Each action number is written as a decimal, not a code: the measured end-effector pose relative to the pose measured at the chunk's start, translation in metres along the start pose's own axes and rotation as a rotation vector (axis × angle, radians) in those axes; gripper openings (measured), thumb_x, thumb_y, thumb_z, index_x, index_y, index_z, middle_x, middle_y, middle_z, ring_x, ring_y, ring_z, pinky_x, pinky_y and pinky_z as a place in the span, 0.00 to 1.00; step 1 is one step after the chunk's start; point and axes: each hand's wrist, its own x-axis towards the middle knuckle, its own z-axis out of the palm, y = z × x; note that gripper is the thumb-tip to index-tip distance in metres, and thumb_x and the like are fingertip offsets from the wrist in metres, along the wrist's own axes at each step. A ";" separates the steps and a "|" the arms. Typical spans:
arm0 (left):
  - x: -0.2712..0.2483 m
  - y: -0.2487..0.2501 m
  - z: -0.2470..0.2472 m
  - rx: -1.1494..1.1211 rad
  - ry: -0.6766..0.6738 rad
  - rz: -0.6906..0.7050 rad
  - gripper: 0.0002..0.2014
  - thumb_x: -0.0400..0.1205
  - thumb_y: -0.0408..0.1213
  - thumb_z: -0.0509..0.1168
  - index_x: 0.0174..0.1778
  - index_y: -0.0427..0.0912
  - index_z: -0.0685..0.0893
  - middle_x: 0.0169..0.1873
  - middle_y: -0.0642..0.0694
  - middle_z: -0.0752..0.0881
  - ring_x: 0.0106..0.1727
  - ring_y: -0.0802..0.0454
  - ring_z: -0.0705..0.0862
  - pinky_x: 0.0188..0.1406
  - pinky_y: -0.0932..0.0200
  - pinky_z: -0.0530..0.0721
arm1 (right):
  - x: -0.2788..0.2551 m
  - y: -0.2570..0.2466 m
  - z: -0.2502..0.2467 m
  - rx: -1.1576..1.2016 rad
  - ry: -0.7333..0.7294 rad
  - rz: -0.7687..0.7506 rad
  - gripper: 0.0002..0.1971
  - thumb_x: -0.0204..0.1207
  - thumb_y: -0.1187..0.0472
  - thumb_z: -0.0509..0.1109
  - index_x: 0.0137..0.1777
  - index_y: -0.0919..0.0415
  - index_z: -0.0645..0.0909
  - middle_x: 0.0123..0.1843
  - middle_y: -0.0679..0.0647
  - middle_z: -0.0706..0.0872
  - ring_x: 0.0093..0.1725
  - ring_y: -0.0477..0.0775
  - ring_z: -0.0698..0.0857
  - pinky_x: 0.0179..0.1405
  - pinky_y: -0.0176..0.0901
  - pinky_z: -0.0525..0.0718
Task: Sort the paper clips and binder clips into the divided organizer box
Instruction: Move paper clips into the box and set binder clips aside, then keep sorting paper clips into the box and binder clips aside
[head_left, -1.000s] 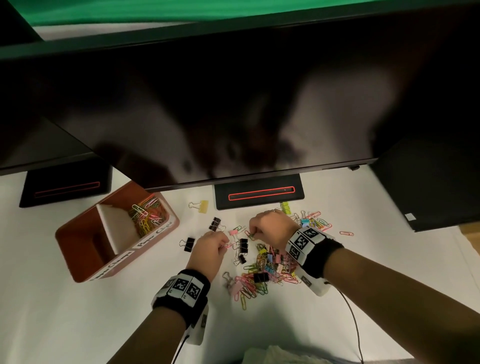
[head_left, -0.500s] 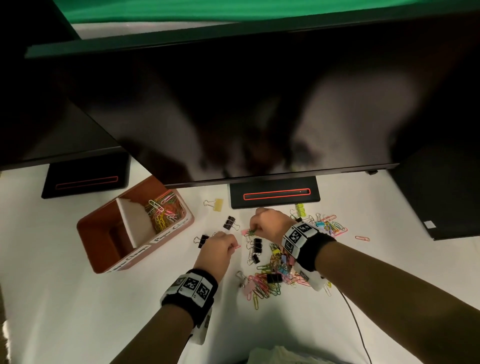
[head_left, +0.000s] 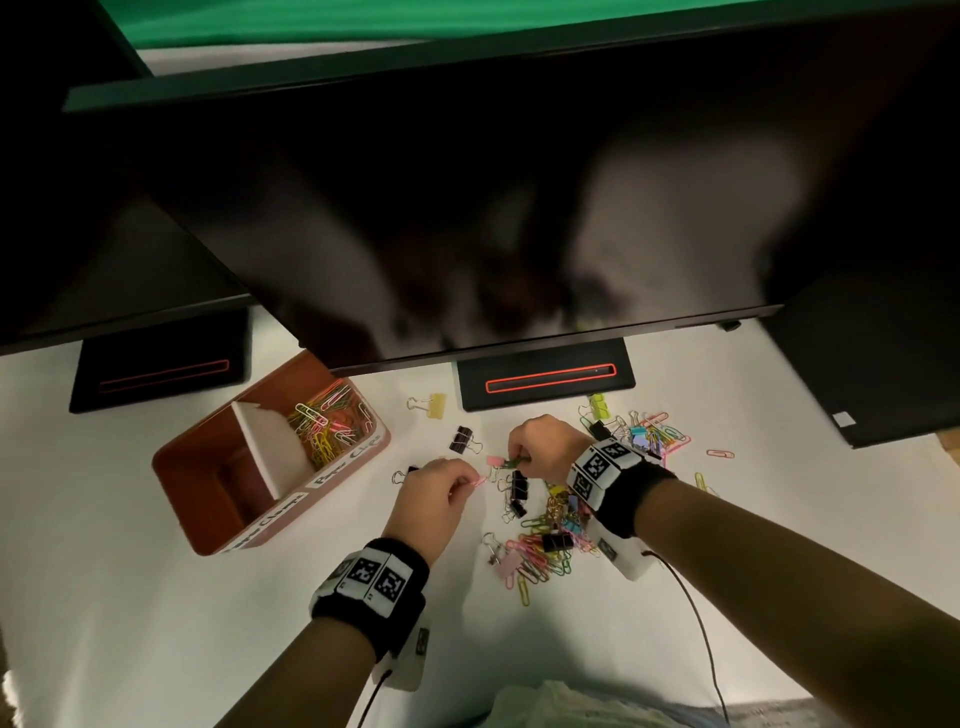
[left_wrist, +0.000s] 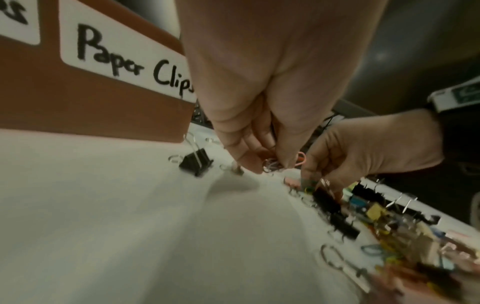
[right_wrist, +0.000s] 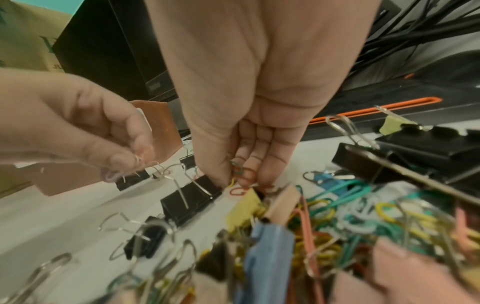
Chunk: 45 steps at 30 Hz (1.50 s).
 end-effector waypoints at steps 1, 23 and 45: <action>-0.002 0.002 -0.005 -0.013 0.015 0.021 0.05 0.77 0.29 0.69 0.44 0.42 0.87 0.41 0.49 0.88 0.41 0.57 0.84 0.45 0.64 0.82 | -0.002 -0.001 0.000 -0.004 -0.003 0.004 0.12 0.76 0.65 0.67 0.59 0.61 0.82 0.59 0.56 0.85 0.57 0.56 0.82 0.54 0.42 0.80; 0.006 -0.042 -0.160 -0.241 0.289 -0.371 0.11 0.81 0.32 0.65 0.59 0.41 0.83 0.56 0.47 0.86 0.58 0.51 0.83 0.64 0.54 0.79 | 0.040 -0.183 -0.056 0.180 0.346 -0.229 0.13 0.73 0.59 0.74 0.57 0.57 0.82 0.53 0.57 0.87 0.52 0.57 0.86 0.54 0.47 0.85; 0.000 0.042 0.024 0.135 -0.317 0.068 0.25 0.77 0.35 0.68 0.70 0.53 0.72 0.69 0.48 0.69 0.68 0.50 0.73 0.70 0.54 0.74 | -0.100 0.032 0.010 0.026 0.123 -0.111 0.21 0.77 0.52 0.69 0.70 0.52 0.75 0.54 0.50 0.86 0.44 0.46 0.81 0.46 0.41 0.81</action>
